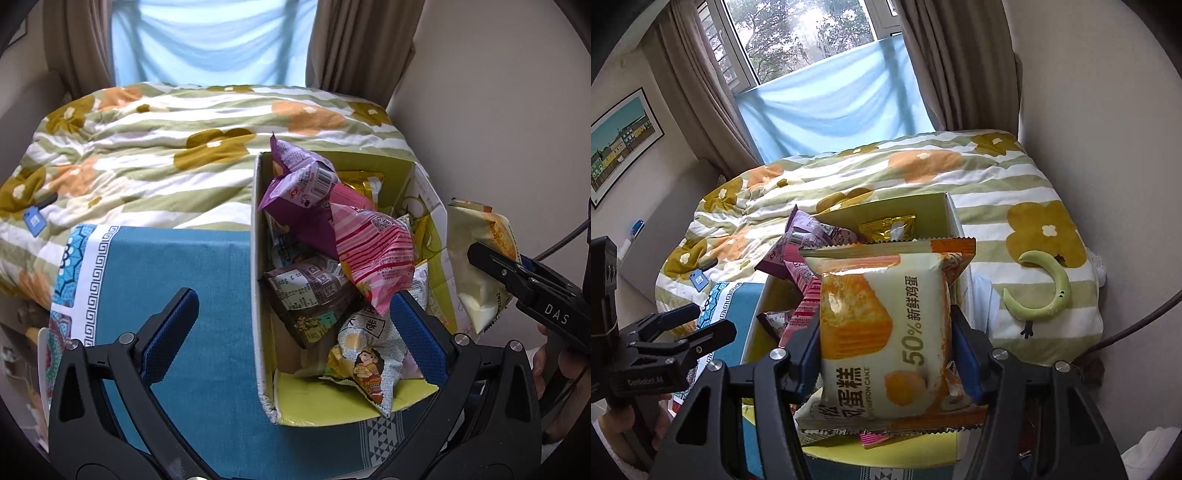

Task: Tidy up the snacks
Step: 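Drop the pink striped bag into the box while right drops the cake pack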

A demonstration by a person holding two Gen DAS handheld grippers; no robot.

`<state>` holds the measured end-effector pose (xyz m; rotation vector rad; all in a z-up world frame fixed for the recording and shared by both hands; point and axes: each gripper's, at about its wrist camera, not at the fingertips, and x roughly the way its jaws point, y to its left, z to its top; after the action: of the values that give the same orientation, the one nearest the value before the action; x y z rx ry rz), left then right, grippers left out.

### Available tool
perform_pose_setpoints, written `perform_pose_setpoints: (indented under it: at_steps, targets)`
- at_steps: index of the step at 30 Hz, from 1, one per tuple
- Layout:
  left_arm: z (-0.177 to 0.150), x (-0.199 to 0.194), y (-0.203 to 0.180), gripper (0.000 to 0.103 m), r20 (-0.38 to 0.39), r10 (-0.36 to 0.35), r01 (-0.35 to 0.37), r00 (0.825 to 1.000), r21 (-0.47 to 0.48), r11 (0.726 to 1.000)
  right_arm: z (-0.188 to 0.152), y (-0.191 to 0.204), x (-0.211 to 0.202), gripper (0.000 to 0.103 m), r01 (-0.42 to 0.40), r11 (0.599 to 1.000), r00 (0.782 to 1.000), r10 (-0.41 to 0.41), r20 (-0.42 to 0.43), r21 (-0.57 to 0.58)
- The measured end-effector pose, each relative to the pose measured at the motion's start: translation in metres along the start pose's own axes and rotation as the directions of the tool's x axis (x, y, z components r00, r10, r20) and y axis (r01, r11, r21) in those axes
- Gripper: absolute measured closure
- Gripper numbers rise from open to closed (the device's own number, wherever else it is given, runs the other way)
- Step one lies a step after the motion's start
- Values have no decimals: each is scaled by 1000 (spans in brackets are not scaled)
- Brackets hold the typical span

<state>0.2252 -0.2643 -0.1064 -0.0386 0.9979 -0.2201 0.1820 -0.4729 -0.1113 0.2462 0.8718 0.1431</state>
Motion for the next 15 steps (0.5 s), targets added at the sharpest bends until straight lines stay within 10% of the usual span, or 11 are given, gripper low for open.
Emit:
perform_pose_setpoints:
  at_steps: [5,9,15]
  targets:
    - [-15,2,6,1,-29,43,-43,999,-17,999,-2,1,16,40,-2,1000,1000,2,-29,-9]
    - [-35,-2,14,1,-40,54,-55,998,-28,998,-19,3,4,5,30,1000,999,-29,24,-1]
    - [-52,-22,27,1,-19,52,-52,998,-13,999,-48,4,-6,5,66,997,998,-66,-2,29]
